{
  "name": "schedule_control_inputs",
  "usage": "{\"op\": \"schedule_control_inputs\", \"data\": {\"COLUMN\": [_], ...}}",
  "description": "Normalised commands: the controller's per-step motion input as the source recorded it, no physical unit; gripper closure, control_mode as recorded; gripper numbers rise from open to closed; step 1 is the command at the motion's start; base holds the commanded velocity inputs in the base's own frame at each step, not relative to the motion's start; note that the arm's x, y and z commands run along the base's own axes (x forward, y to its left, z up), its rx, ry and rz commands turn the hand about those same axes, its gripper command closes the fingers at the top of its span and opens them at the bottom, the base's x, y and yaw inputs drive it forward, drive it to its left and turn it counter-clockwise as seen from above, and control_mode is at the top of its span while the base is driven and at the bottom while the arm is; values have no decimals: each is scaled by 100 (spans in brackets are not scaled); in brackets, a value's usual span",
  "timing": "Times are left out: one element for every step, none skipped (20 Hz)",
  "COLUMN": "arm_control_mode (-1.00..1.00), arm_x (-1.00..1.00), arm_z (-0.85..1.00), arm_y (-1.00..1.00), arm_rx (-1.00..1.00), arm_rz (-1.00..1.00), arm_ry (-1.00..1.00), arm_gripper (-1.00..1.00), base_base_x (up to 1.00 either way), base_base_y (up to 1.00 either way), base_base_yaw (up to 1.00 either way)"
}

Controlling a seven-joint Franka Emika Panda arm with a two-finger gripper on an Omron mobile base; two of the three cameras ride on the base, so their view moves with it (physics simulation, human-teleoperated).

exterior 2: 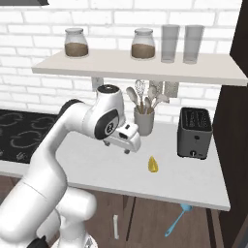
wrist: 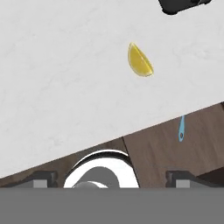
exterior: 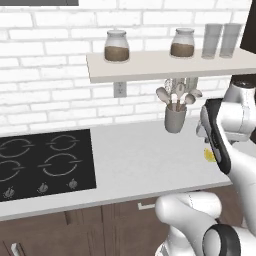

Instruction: Pick the ladle from the drawer and place it on the counter.

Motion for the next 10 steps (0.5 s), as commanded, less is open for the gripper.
{"op": "schedule_control_inputs", "data": {"arm_control_mode": [-100, -100, -100, -100, -100, -100, -100, -100, -100, -100], "arm_x": [-35, -36, -33, -35, -45, -56, -66, -77, -87, -94], "arm_z": [-60, -59, -56, -50, -44, -43, -41, -41, -41, -49], "arm_y": [-100, -100, -100, -100, -100, -100, -100, -100, -100, -81], "arm_rx": [0, 0, 0, 0, 0, 0, 0, 0, 0, 0], "arm_rz": [-12, -10, -10, -9, -8, -7, -6, -4, -2, -1], "arm_ry": [0, 0, 0, 0, 0, -3, -7, -10, -10, -8], "arm_gripper": [-100, -100, -100, -100, -100, -100, -100, -100, -100, -100], "base_base_x": [0, 0, 0, 0, 0, 0, 0, 0, 0, 0], "base_base_y": [0, 0, 0, 0, 0, 0, 0, 0, 0, 0], "base_base_yaw": [0, 0, 0, 0, 0, 0, 0, 0, 0, 0]}}
